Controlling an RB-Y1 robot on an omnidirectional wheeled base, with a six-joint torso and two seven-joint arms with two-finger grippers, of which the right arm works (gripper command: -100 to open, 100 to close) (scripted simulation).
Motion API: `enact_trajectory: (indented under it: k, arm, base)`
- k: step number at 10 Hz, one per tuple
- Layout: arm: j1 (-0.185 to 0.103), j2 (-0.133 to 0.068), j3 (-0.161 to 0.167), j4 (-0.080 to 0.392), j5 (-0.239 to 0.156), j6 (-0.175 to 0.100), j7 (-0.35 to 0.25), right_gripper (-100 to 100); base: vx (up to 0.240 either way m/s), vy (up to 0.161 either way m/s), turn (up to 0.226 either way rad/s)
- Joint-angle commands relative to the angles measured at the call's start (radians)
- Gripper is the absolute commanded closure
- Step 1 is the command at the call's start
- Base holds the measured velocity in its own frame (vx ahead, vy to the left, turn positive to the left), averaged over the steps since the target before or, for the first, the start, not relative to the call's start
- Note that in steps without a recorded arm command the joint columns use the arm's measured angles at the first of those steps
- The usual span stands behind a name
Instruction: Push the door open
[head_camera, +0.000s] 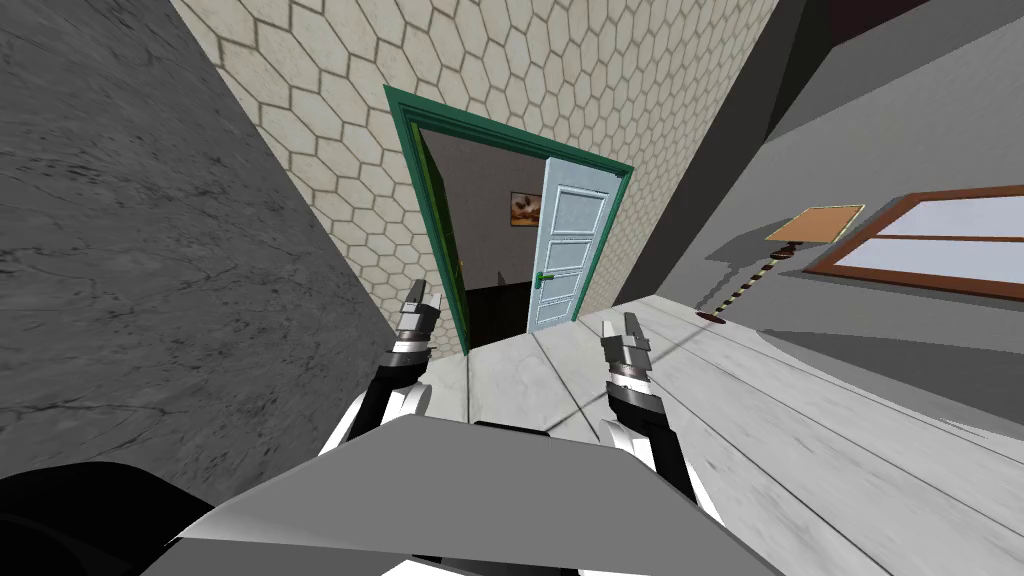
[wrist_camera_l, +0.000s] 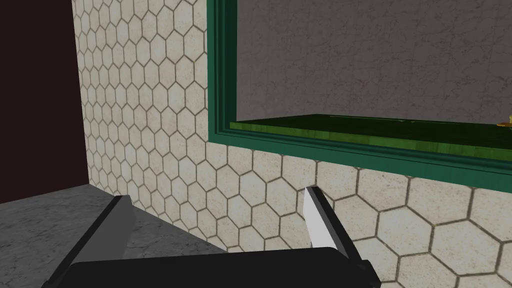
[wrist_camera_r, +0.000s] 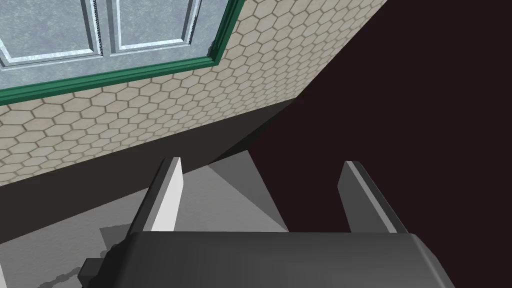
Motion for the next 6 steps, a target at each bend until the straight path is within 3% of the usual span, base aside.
enact_trajectory:
  k: [1, 6]
  arm:
    - [-0.018, -0.019, 0.006, 0.036, -0.009, -0.003, -0.009, -100]
    - [-0.063, -0.064, 0.02, 0.127, -0.031, -0.01, -0.03, -100]
  base:
    - [0.158, -0.034, 0.066]
    - [0.1, -0.033, 0.078]
